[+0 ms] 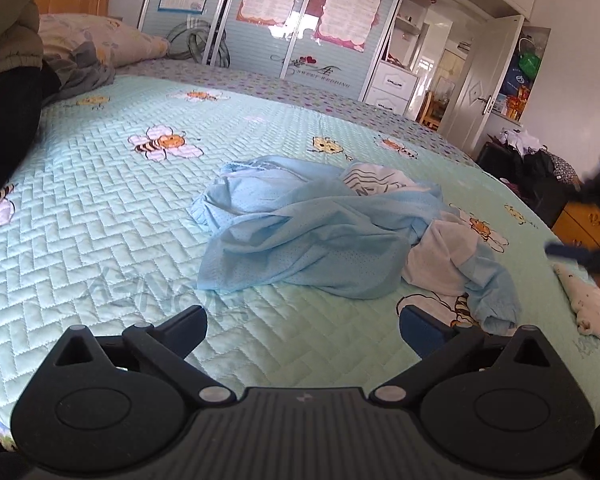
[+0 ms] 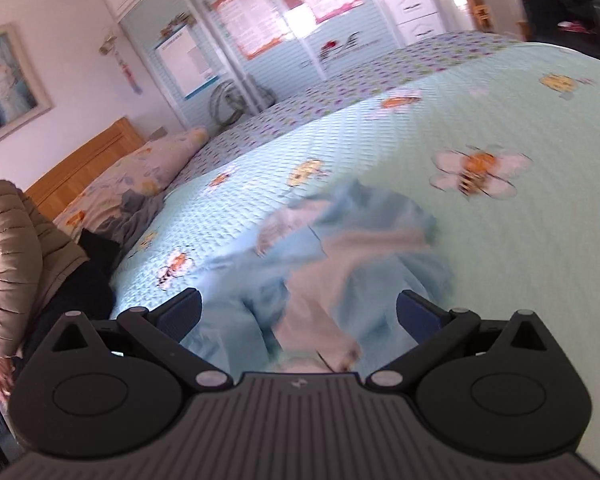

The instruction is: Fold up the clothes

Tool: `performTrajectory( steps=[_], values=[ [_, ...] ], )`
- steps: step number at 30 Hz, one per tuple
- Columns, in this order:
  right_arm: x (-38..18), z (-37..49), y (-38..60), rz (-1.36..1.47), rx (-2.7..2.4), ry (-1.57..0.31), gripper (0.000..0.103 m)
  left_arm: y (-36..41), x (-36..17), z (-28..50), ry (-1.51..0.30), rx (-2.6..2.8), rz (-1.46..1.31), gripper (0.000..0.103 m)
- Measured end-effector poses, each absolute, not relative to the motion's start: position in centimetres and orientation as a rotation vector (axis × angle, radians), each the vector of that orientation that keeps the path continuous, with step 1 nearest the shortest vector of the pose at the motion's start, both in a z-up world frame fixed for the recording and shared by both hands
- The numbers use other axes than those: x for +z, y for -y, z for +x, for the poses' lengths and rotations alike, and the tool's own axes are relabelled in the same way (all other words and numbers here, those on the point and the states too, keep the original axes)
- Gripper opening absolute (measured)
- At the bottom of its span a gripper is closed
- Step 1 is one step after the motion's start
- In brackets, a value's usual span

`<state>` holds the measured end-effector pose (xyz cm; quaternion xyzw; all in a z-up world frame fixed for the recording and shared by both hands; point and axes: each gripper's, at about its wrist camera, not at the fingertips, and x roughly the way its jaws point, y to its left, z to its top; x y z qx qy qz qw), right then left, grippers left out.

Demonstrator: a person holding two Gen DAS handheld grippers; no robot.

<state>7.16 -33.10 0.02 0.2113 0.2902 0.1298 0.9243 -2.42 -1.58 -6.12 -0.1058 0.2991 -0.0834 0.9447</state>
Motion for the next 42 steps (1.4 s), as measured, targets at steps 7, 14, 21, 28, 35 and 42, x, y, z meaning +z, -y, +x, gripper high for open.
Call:
performTrajectory(
  steps=[7,14,21,28,35,42],
  values=[
    [3.3,13.9,28.6,0.337,0.381,-0.621,0.103,3.3,-7.0,-3.6,-0.477,-0.109,-0.104,0.102],
    [1.4,18.5,18.4,0.219,0.530,-0.725,0.103,3.7,-7.7,-4.5,-0.323,-0.078,0.011,0.102],
    [-2.1,22.3,9.4,-0.110,0.371,-0.700,0.096,2.3,-8.6,-3.3,-0.373,-0.108,-0.036,0.102],
    [-5.6,23.5,5.7,-0.366,0.256,-0.683,0.072,0.6,-9.0,-2.5,-0.458,-0.109,-0.131,0.102],
    [-6.7,24.7,5.0,-0.479,0.245,-0.653,0.067,-0.3,-8.5,-2.7,-0.446,-0.143,-0.193,0.102],
    [-7.1,26.0,3.8,-0.566,0.197,-0.652,0.005,-0.8,-8.5,-2.7,-0.463,-0.146,-0.218,0.102]
  ],
)
